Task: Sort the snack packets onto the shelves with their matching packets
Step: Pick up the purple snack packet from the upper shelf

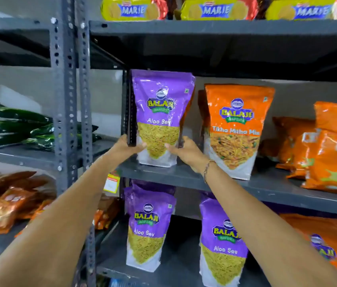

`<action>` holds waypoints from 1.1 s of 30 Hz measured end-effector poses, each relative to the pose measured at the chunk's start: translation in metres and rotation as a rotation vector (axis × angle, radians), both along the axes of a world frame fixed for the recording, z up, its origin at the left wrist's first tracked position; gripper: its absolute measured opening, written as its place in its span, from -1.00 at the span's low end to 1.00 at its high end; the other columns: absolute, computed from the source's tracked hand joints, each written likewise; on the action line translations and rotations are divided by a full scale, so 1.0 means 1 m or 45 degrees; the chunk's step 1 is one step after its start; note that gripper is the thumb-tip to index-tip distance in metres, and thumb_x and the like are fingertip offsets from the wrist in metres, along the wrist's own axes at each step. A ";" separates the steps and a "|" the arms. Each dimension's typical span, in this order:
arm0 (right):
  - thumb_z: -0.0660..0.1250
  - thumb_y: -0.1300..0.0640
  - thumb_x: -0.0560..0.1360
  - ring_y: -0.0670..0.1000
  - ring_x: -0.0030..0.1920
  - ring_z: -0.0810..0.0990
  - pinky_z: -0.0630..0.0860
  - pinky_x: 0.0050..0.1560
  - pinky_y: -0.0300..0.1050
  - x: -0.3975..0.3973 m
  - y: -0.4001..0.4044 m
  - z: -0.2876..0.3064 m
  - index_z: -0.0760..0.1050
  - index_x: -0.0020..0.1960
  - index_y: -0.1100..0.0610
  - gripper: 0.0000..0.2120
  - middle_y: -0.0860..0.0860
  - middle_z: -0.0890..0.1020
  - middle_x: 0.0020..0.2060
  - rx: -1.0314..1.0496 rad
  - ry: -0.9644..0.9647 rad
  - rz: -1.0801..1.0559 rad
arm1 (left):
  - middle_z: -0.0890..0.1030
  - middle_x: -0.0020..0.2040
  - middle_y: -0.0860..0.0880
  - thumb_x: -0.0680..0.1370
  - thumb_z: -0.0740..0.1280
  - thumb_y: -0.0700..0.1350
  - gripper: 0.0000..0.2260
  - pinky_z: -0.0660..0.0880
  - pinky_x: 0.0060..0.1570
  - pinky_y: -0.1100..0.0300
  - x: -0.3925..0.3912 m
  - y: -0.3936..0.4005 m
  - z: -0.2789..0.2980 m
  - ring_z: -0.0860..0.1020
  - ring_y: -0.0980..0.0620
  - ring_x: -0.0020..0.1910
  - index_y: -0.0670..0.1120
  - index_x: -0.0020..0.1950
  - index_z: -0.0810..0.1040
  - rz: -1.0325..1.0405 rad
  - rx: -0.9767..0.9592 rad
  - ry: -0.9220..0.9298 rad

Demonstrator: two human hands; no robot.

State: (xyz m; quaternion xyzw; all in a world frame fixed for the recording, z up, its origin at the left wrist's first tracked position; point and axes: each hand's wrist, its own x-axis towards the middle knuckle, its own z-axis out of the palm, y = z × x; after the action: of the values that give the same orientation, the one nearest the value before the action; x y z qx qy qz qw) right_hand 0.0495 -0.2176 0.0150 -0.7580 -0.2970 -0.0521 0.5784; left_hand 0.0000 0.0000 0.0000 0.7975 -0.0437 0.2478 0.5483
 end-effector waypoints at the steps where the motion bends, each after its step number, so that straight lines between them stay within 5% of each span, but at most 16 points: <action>1: 0.38 0.24 0.48 -0.16 -0.03 0.65 0.51 -0.14 -0.42 0.001 0.005 0.000 0.43 0.20 0.35 -0.66 0.14 0.61 0.12 0.024 -0.024 0.041 | 0.51 -0.03 -0.16 0.48 0.44 -0.13 -0.61 0.47 0.08 0.19 0.004 0.001 -0.001 0.49 -0.02 0.03 -0.32 0.20 0.46 -0.043 -0.008 0.008; 3: 0.41 0.26 0.46 -0.14 -0.04 0.63 0.54 -0.08 -0.35 0.006 0.010 0.000 0.43 0.20 0.34 -0.65 0.15 0.61 0.15 0.056 -0.039 0.002 | 0.57 0.18 -0.25 0.44 0.49 -0.16 -0.39 0.43 0.32 -0.03 0.008 0.003 -0.002 0.54 -0.12 0.20 -0.34 0.37 0.32 -0.071 -0.014 0.076; 5: 0.46 0.23 0.42 -0.04 -0.03 0.60 0.56 -0.05 -0.25 0.011 0.013 -0.002 0.43 0.15 0.27 -0.64 0.15 0.62 0.10 0.124 -0.010 -0.042 | 0.56 0.30 -0.24 0.40 0.51 -0.17 -0.34 0.45 0.31 0.00 0.013 0.002 -0.004 0.55 -0.12 0.25 -0.27 0.41 0.32 -0.114 -0.011 0.102; 8: 0.51 0.22 0.36 -0.20 -0.19 0.58 0.52 -0.29 -0.40 0.010 0.013 -0.005 0.34 -0.09 0.01 -0.65 -0.03 0.58 -0.10 0.204 -0.018 -0.121 | 0.64 0.20 -0.13 0.37 0.54 -0.15 -0.45 0.51 0.09 0.20 0.017 0.006 -0.008 0.61 -0.01 0.12 -0.17 0.31 0.46 -0.065 -0.016 0.088; 11: 0.54 0.23 0.32 -0.27 -0.28 0.63 0.49 -0.35 -0.46 0.003 0.006 -0.006 0.37 -0.12 0.00 -0.63 -0.08 0.60 -0.16 0.248 -0.023 -0.086 | 0.67 0.09 -0.03 0.32 0.58 -0.12 -0.54 0.53 0.02 0.24 0.011 0.010 -0.008 0.62 0.02 0.08 -0.09 0.16 0.52 -0.064 -0.011 0.081; 15: 0.56 0.24 0.28 -0.27 -0.26 0.65 0.53 -0.30 -0.42 -0.019 -0.009 -0.004 0.45 -0.10 0.04 -0.66 -0.04 0.65 -0.15 0.301 -0.017 -0.055 | 0.62 0.17 -0.16 0.28 0.60 -0.14 -0.45 0.52 0.19 -0.04 -0.010 0.000 -0.009 0.59 -0.12 0.17 -0.12 0.16 0.41 -0.079 -0.068 0.064; 20: 0.60 0.08 0.13 0.01 -0.06 0.68 0.62 -0.02 -0.13 -0.056 -0.043 -0.009 0.51 0.01 0.17 -0.48 0.05 0.72 -0.10 0.376 -0.012 -0.081 | 0.64 0.09 -0.14 0.19 0.65 -0.05 -0.47 0.55 0.14 -0.10 -0.046 -0.031 -0.015 0.60 -0.13 0.11 -0.03 0.01 0.45 -0.074 -0.064 -0.042; 27: 0.64 0.10 0.05 -0.07 -0.15 0.70 0.59 -0.17 -0.24 -0.113 -0.123 -0.037 0.50 0.07 0.14 -0.37 -0.06 0.74 -0.18 0.448 -0.068 -0.205 | 0.70 -0.13 0.21 -0.07 0.61 0.19 -0.34 0.52 -0.16 0.37 -0.077 -0.101 -0.043 0.63 0.30 -0.13 0.04 -0.05 0.52 -0.250 -0.063 -0.172; 33: 0.63 0.13 0.00 -0.10 -0.19 0.68 0.58 -0.18 -0.24 -0.159 -0.202 -0.071 0.46 -0.02 0.09 -0.39 -0.02 0.71 -0.20 0.462 -0.084 -0.459 | 0.72 0.01 0.10 -0.07 0.63 0.24 -0.29 0.57 0.10 0.04 -0.076 -0.180 -0.073 0.66 0.08 0.04 0.23 0.05 0.55 -0.540 -0.002 -0.141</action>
State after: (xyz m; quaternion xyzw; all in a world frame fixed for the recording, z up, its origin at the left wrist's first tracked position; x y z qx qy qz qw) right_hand -0.1093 -0.4192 -0.0565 -0.6803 -0.1615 -0.2314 0.6764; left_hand -0.0760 -0.1802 -0.0729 0.7552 -0.2403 0.1704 0.5856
